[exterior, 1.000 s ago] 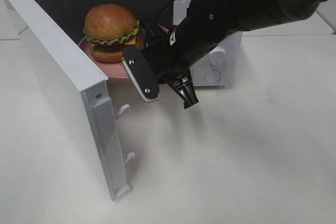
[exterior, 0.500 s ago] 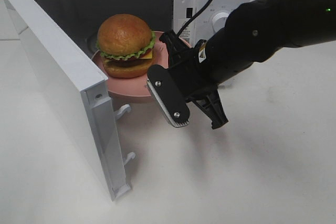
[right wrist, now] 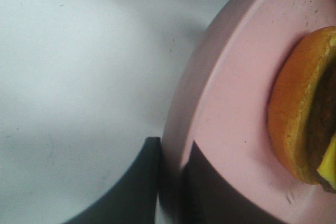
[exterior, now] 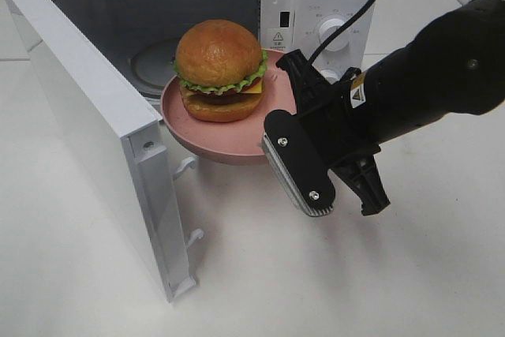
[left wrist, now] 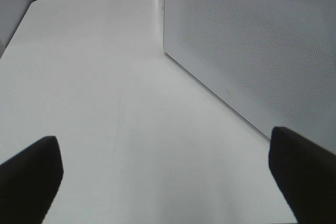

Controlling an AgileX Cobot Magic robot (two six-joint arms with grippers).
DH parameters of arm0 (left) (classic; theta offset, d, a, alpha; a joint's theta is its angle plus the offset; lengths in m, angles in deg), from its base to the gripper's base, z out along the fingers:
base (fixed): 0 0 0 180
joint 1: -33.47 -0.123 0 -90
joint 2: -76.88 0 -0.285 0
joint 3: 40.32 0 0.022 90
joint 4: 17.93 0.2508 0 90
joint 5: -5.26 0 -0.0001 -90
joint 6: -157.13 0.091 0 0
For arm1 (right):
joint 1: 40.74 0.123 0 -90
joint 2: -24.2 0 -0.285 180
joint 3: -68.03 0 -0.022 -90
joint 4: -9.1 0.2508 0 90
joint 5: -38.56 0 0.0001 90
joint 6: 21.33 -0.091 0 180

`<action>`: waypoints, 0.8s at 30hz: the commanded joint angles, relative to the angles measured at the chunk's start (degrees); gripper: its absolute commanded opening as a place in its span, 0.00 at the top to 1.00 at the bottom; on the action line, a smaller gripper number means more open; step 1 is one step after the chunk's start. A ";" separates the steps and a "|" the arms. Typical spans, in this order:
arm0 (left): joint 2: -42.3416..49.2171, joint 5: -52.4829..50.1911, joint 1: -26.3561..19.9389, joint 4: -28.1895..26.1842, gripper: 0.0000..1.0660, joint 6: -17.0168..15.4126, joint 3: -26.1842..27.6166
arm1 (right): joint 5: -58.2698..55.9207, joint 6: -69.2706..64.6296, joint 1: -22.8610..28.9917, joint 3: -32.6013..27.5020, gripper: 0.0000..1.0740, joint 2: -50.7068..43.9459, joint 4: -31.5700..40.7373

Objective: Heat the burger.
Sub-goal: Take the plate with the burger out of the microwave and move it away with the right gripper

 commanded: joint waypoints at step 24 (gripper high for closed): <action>0.40 0.11 0.40 -0.40 0.06 -0.46 -0.17 | -2.52 -0.74 -0.29 -16.44 1.00 -23.32 0.06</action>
